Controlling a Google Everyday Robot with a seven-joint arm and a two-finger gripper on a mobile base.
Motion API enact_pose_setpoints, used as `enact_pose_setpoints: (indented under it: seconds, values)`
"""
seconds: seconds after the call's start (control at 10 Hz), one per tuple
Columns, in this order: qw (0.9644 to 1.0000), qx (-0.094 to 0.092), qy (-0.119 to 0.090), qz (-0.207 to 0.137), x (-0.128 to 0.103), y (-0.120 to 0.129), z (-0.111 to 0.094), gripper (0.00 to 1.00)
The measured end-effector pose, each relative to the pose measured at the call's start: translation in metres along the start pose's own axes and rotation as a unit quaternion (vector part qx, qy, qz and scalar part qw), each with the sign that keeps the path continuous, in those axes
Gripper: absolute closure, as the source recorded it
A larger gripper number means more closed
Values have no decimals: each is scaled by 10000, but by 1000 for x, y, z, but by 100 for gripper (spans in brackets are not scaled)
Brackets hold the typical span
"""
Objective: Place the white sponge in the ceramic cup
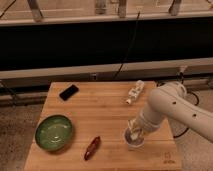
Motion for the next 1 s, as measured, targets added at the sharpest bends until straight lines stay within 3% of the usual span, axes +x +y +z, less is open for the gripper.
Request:
enact_pose_setpoints:
  seconds: [0.2,0.3,0.4,0.8,1.0]
  values:
    - [10000,21,-44,8,-5,2,-3,25]
    - [10000,38,-55,23,-6,3,-5,21]
    - [10000,37,-39,28,-4,3,-5,21]
    - [10000,21,-49,41,0,1,-5,44]
    - [10000,22,-57,3,1,-2,-3,41]
